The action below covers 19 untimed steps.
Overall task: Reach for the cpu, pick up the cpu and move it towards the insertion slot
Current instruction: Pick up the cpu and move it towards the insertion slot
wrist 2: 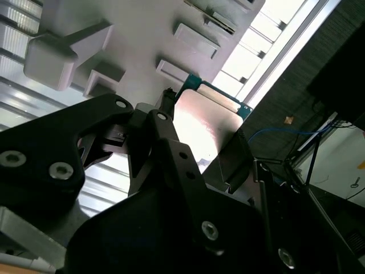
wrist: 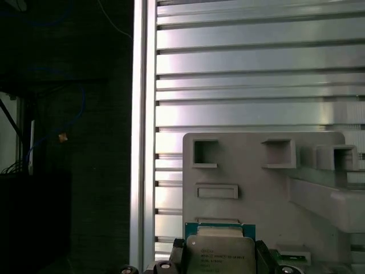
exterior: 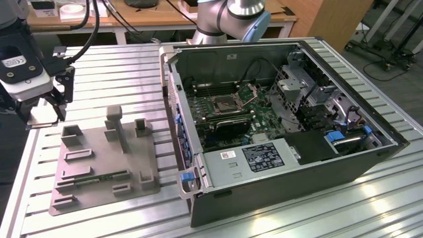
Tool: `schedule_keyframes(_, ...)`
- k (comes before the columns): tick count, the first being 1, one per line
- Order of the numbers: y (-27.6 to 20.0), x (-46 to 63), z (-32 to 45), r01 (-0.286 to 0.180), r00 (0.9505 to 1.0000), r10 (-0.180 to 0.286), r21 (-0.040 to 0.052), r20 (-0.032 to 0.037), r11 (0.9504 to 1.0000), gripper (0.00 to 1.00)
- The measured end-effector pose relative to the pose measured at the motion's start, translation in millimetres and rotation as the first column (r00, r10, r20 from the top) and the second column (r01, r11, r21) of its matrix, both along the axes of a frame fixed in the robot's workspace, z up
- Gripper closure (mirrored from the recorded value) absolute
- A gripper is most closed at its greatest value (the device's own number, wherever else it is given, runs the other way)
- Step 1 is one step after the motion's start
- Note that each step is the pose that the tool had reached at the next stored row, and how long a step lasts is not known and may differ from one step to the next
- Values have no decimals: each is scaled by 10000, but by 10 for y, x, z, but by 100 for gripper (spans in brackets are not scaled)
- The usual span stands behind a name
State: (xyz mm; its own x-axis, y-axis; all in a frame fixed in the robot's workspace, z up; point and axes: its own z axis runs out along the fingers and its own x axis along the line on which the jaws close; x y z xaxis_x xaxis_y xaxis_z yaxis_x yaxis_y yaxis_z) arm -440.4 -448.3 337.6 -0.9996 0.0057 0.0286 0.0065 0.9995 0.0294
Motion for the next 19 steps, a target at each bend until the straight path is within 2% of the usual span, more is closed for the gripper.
schedule_keyframes(14,0,0,121,0,10000,0,0,-1,10000,45)
schedule_keyframes(19,0,0,133,0,10000,0,1,0,10000,45)
